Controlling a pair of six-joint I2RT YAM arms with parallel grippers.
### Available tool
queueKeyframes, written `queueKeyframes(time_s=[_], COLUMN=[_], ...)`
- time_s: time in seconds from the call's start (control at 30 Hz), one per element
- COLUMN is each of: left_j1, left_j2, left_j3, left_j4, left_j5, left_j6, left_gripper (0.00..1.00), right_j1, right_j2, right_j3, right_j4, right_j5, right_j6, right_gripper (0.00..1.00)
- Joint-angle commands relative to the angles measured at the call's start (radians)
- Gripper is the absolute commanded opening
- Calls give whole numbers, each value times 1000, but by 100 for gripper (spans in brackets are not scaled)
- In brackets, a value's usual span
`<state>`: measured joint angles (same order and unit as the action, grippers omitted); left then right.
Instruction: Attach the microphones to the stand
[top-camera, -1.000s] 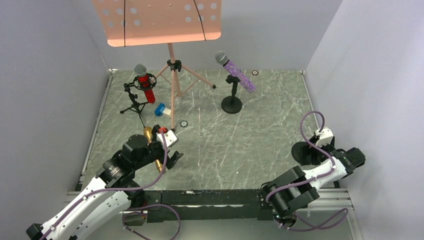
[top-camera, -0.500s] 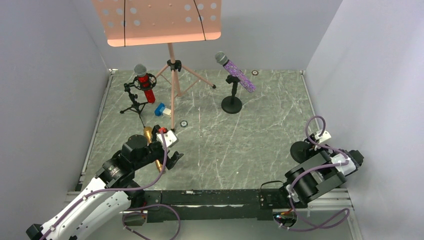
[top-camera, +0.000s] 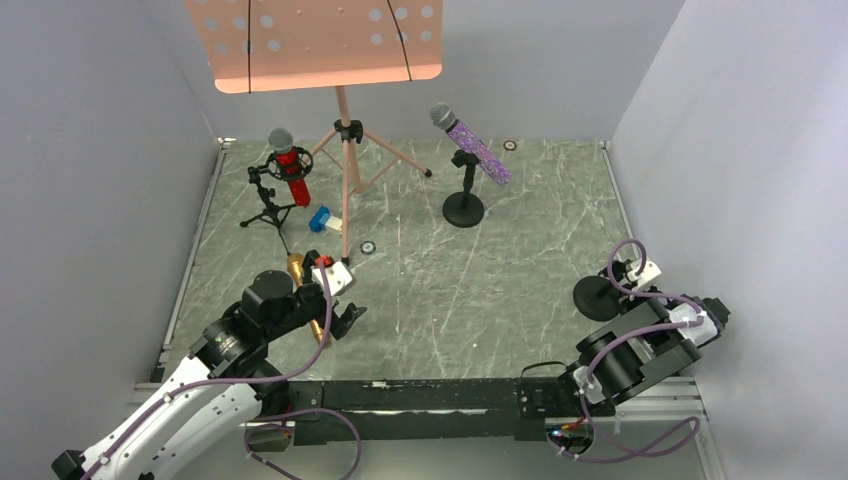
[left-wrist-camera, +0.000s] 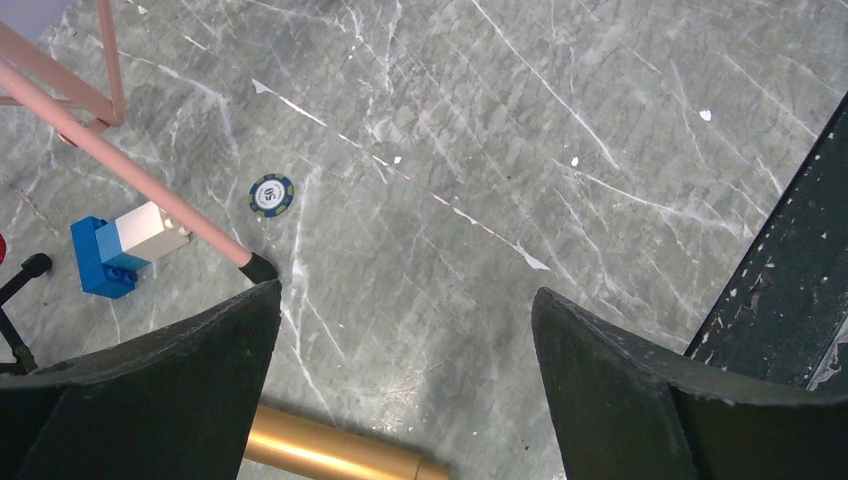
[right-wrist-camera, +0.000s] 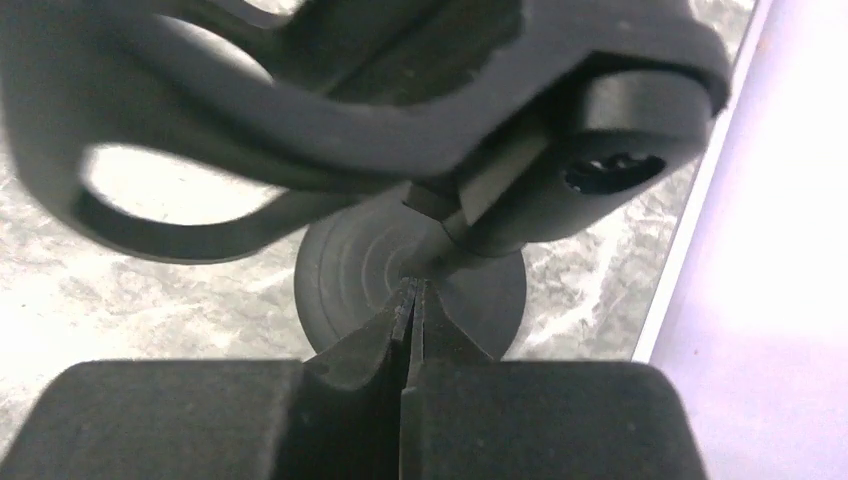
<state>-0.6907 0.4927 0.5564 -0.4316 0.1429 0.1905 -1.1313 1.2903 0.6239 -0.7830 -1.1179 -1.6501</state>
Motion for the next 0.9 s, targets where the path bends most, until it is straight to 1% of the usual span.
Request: queueKeyframes(time_s=[0.0, 0.1, 0.13, 0.2, 0.27, 0.33, 0.4, 0.43, 0.5, 0.53, 0.7, 0.87], left_j1=[0, 1, 0, 0, 1, 0, 0, 0, 2, 2, 5, 8], left_j2=[-7, -6, -6, -7, -9, -14, -21, -25, -30, -33, -35, -34], left_j3=[36, 37, 37, 37, 37, 39, 37, 35, 33, 32, 30, 25], left_j4=[19, 19, 19, 20, 18, 17, 19, 19, 23, 24, 28, 30], left_j5=[16, 18, 20, 19, 11, 1, -8, -12, -18, -23, -43, -67], left_j6=[7, 7, 8, 7, 7, 7, 7, 7, 5, 5, 3, 0], left_gripper=[99, 99, 99, 99, 99, 99, 99, 99, 99, 99, 99, 99], right_j1=[36, 101, 141, 235, 355, 496, 656, 708, 810, 873, 1228, 1443], right_j2=[-19, -70, -90, -139, -205, -279, -331, -326, -257, -228, -185, -61], right_j3=[45, 50, 53, 57, 52, 34, 18, 34, 108, 137, 155, 249], right_j4=[-98, -126, -128, -102, -14, 134, 265, 281, 223, 196, 336, 361], right_j5=[-78, -73, -69, -55, -30, 10, 47, 47, 34, 67, 252, 280], right_j6=[-121, -123, -105, -16, 135, 342, 502, 537, 560, 563, 688, 724], right_gripper=[2, 1, 1, 1, 1, 0, 0, 0, 0, 0, 0, 0])
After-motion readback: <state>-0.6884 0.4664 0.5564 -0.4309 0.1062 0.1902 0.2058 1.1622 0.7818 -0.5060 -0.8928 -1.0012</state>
